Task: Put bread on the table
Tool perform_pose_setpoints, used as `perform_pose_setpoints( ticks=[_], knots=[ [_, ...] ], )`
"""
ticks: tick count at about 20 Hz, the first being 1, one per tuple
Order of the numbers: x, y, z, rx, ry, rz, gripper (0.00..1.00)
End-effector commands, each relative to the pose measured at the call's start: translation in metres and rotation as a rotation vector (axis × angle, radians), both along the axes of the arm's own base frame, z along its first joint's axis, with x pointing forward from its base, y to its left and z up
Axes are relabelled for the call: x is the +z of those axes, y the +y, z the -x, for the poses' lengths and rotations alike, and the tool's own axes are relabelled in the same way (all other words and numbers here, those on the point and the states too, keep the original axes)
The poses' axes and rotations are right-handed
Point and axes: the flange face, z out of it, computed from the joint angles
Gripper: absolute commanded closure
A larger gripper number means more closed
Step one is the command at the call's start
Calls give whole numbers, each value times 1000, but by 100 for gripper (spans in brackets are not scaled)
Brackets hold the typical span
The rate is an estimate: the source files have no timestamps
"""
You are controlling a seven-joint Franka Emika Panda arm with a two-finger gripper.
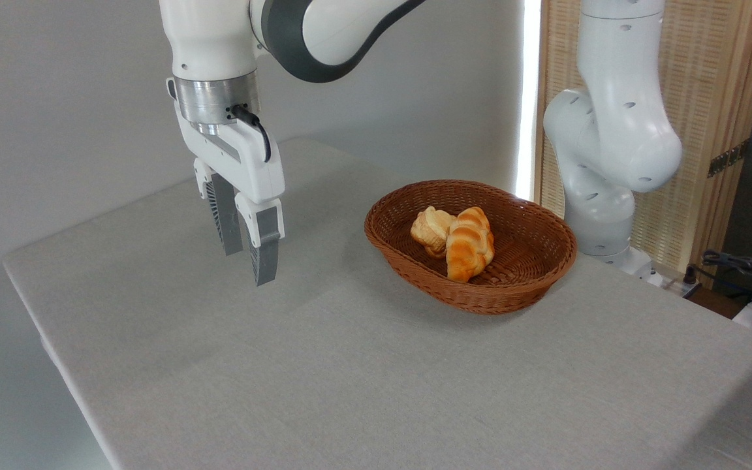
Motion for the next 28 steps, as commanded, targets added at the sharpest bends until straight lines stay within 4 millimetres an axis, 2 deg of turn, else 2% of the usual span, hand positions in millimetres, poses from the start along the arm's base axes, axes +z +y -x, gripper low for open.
perform_pose_setpoints(
  ticks=[1, 10, 19, 22, 28],
  knots=[
    [5, 1, -1, 17, -9, -12, 0],
    [2, -1, 7, 5, 1, -13, 0],
    [1, 13, 66, -15, 58, -13, 0],
    [6, 19, 90, -104, 134, -29, 0],
    [-6, 11, 129, -207, 268, -54, 0]
  ],
)
